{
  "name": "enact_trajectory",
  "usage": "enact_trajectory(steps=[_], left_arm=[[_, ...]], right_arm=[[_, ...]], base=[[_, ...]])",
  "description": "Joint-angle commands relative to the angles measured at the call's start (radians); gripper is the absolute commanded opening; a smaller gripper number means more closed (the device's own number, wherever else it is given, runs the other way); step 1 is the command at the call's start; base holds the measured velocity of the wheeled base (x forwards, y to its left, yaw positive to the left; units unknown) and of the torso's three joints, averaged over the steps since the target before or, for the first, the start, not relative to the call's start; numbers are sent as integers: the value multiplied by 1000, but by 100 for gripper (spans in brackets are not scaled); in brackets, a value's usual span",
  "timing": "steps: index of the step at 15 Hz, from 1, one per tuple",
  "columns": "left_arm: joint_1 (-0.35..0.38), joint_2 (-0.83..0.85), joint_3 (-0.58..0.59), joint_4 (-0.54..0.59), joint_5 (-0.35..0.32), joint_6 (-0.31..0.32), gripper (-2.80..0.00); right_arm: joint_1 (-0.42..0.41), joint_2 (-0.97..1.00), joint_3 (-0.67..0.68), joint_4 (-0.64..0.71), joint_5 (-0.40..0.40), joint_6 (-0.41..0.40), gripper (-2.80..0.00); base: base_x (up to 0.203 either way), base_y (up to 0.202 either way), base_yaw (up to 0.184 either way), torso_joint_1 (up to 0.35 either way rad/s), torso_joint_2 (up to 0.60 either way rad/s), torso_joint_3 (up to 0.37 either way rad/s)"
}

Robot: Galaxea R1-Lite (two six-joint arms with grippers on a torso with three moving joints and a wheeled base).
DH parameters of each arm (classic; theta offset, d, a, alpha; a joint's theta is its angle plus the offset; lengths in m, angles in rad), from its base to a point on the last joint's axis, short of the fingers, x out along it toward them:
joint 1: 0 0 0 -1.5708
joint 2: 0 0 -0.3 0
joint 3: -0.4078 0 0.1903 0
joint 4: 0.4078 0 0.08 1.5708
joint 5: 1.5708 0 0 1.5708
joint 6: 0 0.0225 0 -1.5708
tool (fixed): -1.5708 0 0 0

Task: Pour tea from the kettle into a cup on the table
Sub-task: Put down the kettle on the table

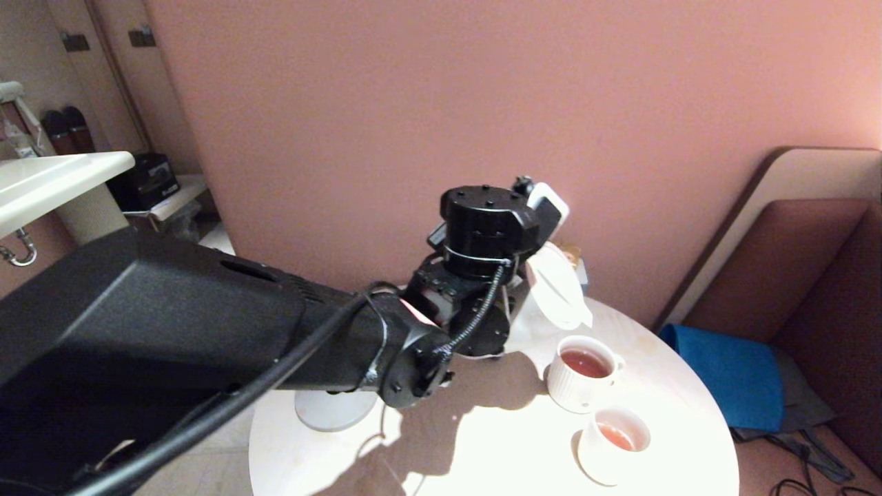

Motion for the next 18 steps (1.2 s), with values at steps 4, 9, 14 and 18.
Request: enact_trajectory(steps=[4,9,14,18], left_arm=[[117,-119,202,1,1,-392,-280],[241,-207,446,-4,4,-756,-280],[371,-224,702,-260,8,-877,-280],[449,-200,857,-452,3,-873,-280]], right_arm=[[1,0,0,1,1,-1,-280],[1,0,0,1,1,-1,-280],[1,0,0,1,1,-1,-280],[1,0,0,1,1,-1,-280]], base=[[0,0,0,0,0,0],[0,0,0,0,0,0],[0,0,0,0,0,0],[0,0,0,0,0,0]])
